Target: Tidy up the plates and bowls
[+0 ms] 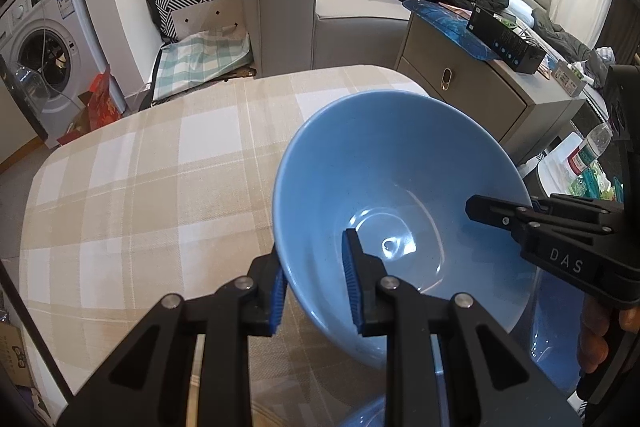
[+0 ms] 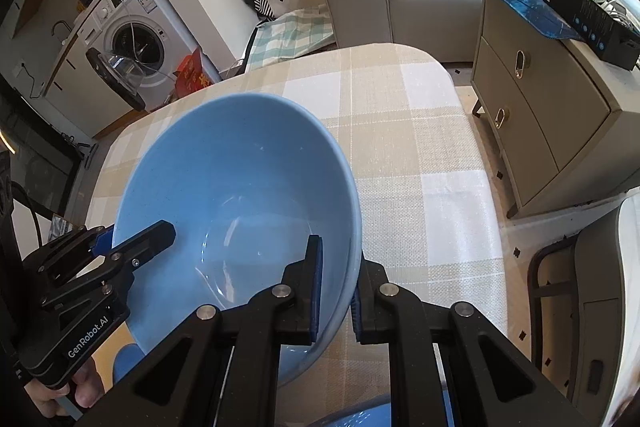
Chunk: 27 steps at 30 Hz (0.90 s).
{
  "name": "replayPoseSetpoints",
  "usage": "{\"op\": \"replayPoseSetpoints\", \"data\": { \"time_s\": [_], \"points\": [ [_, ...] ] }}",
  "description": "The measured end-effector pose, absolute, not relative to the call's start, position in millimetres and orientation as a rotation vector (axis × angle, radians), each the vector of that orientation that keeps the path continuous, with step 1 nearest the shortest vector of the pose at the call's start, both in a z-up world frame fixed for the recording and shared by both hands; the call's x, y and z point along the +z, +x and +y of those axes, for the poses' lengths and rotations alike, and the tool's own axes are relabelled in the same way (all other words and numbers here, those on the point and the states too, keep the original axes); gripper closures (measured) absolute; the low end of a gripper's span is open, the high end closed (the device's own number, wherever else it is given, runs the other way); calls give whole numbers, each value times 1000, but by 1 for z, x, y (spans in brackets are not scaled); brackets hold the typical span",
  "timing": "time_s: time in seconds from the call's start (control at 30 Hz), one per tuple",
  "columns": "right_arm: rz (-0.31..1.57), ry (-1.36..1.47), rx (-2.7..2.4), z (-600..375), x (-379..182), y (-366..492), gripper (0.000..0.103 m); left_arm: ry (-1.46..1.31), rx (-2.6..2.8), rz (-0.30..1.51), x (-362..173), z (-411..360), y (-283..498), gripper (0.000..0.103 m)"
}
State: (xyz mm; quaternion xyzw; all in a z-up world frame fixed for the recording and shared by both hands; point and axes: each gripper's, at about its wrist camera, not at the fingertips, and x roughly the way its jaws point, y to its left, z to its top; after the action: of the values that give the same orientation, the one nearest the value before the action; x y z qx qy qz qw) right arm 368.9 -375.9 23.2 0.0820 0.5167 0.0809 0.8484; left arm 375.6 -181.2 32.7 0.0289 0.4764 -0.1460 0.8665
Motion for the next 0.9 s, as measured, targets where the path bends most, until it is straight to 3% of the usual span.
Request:
{"op": "replayPoseSetpoints", "data": {
  "time_s": [0.9],
  "points": [
    [947,130,178,-360,114,276,91,43,-355,885,108,-163,289,79]
  ]
}}
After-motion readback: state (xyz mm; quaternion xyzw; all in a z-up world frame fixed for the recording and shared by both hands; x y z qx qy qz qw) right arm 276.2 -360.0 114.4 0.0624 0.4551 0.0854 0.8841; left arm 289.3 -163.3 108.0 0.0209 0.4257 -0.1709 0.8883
